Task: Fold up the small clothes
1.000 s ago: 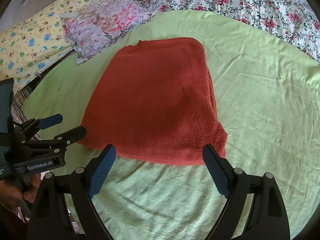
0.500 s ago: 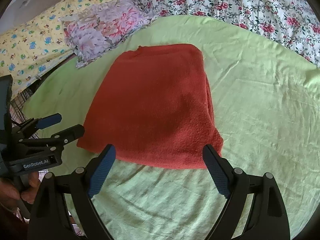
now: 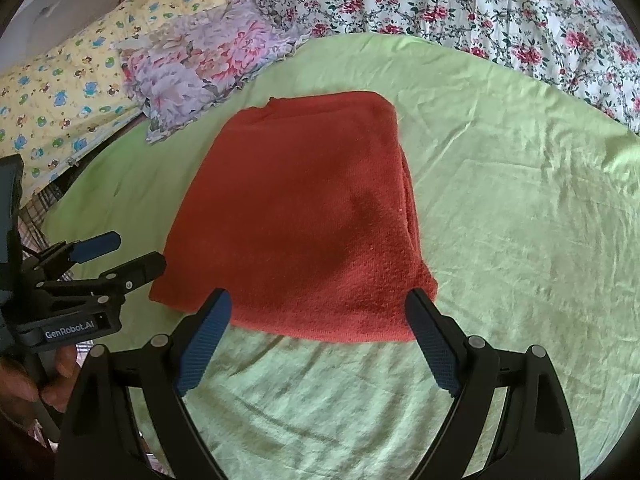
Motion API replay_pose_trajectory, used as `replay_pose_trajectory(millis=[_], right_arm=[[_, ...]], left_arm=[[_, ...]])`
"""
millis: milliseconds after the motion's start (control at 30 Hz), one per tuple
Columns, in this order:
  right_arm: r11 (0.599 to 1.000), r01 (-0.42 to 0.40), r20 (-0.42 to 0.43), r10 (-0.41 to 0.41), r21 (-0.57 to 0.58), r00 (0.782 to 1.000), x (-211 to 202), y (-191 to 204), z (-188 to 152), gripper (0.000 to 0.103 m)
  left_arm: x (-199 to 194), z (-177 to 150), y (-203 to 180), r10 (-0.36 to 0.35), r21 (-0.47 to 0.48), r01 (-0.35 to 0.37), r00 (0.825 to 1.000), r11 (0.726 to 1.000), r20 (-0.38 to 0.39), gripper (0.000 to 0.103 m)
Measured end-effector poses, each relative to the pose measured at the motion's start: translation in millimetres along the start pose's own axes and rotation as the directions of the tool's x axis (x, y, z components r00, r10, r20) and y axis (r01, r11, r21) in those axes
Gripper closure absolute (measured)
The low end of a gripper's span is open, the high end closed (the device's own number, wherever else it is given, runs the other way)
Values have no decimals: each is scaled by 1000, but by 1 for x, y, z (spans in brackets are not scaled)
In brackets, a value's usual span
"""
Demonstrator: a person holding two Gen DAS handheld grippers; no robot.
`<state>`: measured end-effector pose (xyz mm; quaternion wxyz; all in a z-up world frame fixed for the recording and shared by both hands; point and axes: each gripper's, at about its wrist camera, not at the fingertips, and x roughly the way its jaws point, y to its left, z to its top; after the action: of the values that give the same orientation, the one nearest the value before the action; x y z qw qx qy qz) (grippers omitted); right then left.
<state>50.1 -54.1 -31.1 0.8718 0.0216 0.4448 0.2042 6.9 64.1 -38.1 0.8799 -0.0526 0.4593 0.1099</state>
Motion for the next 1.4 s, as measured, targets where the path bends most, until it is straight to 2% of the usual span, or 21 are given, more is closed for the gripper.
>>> replay_pose_trajectory(millis=[1400], right_arm=[[1000, -8, -6, 8, -2, 1000, 7, 4, 8, 14]], left_arm=[[7, 5, -4, -8, 2, 8, 1000, 1000, -7, 15]])
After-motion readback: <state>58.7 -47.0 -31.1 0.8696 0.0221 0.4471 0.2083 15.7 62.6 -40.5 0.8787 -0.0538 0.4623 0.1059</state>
